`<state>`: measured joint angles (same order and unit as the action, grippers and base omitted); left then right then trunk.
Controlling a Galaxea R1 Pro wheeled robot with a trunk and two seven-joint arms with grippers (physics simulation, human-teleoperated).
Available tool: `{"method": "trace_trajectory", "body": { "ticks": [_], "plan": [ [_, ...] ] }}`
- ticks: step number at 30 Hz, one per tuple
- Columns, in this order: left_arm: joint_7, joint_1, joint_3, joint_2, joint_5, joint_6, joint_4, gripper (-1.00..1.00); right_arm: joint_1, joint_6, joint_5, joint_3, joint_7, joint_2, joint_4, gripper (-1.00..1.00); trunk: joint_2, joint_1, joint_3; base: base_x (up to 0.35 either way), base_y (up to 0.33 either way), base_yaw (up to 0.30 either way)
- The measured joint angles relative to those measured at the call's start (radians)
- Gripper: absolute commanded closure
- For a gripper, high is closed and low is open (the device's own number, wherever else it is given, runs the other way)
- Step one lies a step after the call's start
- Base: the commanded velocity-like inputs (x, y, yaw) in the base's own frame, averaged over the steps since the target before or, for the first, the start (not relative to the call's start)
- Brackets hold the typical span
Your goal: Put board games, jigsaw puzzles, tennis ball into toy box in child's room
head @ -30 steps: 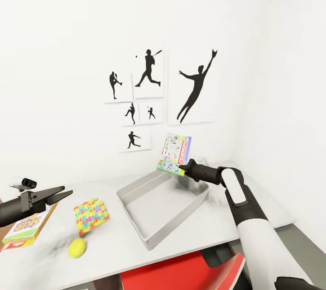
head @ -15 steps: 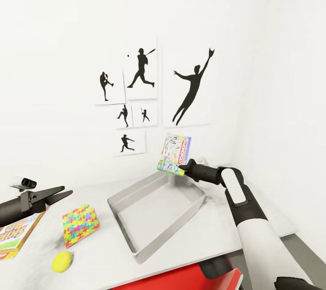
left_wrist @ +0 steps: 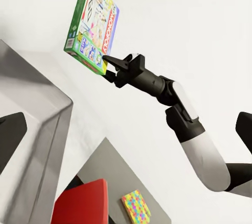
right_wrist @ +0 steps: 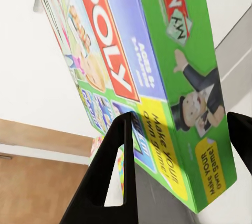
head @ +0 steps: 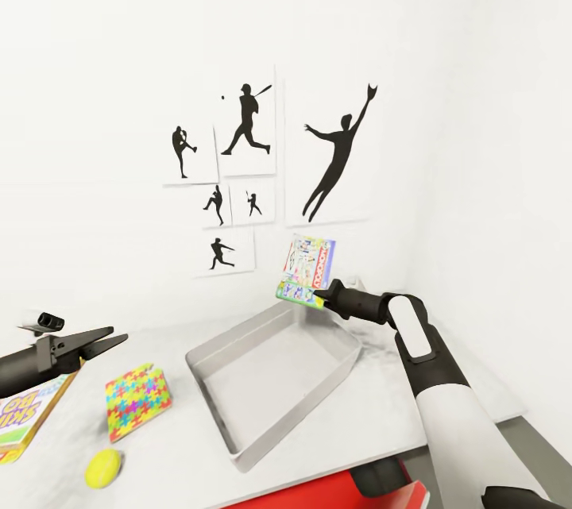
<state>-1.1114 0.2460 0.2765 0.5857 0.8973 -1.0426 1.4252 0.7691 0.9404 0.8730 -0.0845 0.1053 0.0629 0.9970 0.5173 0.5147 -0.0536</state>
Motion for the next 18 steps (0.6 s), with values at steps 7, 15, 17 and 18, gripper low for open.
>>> {"method": "trace_trajectory", "body": {
  "ticks": [7, 15, 17, 18],
  "plan": [
    [0.000, 0.000, 0.000, 0.000, 0.000, 0.000, 0.000, -1.00, -0.003, 0.000, -0.001, 0.000, 0.001, -0.001, 0.000, 1.00, 0.000, 0.000, 0.000, 0.105, 0.023, 0.000],
    [0.000, 0.000, 0.000, -0.001, 0.000, 0.000, 0.000, -1.00, -0.005, 0.001, 0.000, 0.000, 0.001, -0.001, 0.000, 1.00, 0.000, 0.000, 0.000, 0.121, 0.022, 0.000],
    [0.000, 0.000, 0.000, -0.002, 0.000, 0.000, 0.000, -1.00, -0.005, 0.001, 0.000, 0.000, 0.002, -0.001, 0.000, 1.00, 0.000, 0.000, 0.000, 0.120, 0.018, 0.000],
    [0.000, 0.000, 0.000, -0.002, 0.000, 0.000, 0.000, -1.00, -0.005, 0.001, -0.001, 0.000, 0.001, -0.002, 0.000, 1.00, 0.000, 0.000, 0.000, 0.090, 0.008, 0.000]
  ]
}}
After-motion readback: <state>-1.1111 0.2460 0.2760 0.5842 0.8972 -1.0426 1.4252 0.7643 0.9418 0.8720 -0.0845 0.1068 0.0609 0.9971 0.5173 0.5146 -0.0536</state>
